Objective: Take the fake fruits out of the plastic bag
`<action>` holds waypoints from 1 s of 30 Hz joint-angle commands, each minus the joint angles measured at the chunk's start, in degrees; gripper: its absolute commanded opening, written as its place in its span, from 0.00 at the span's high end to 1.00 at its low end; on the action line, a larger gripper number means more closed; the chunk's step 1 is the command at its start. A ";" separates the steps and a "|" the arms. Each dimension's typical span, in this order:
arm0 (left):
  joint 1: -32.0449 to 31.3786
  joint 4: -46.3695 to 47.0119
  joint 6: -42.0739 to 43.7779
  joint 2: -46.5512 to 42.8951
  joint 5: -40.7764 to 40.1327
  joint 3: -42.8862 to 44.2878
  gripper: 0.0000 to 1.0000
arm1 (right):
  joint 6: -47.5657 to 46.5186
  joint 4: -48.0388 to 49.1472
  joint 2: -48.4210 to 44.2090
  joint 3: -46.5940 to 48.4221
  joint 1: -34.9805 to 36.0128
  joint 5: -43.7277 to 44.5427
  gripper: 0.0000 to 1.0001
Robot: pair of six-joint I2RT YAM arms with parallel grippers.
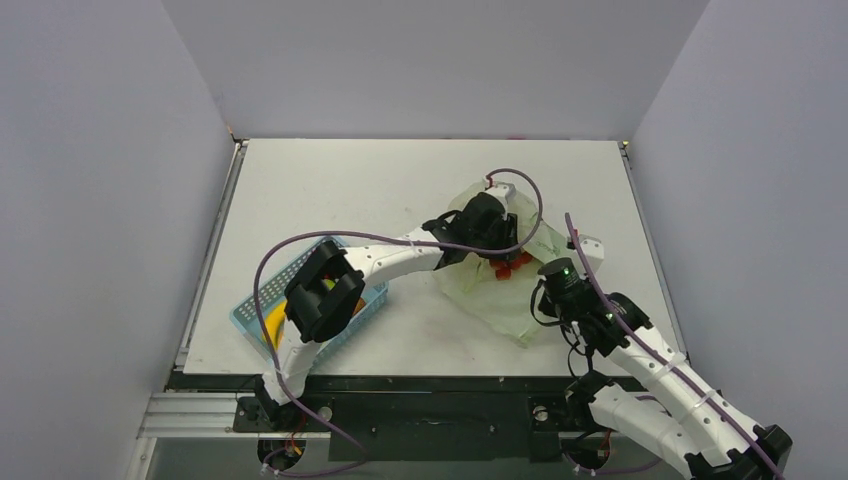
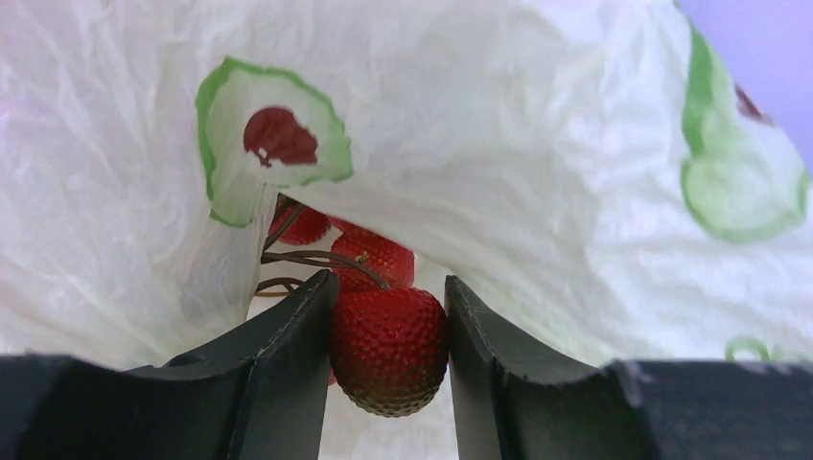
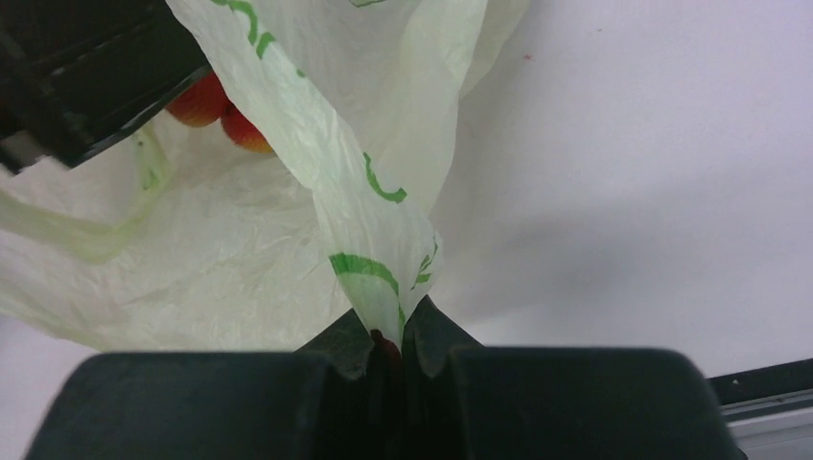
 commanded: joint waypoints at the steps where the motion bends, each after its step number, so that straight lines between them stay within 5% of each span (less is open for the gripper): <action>1: 1.19 -3.48 -2.48 -5.93 10.19 1.69 1.00 | -0.09 1.76 1.40 1.87 -1.12 5.69 1.00; 15: 1.88 -4.74 -4.47 -19.43 19.39 -5.12 1.00 | -1.55 4.56 1.21 0.08 -4.17 4.88 1.00; 30: 2.22 -1.17 -8.89 -24.49 30.52 -6.84 1.00 | -2.32 5.07 0.56 0.86 -4.17 3.80 1.00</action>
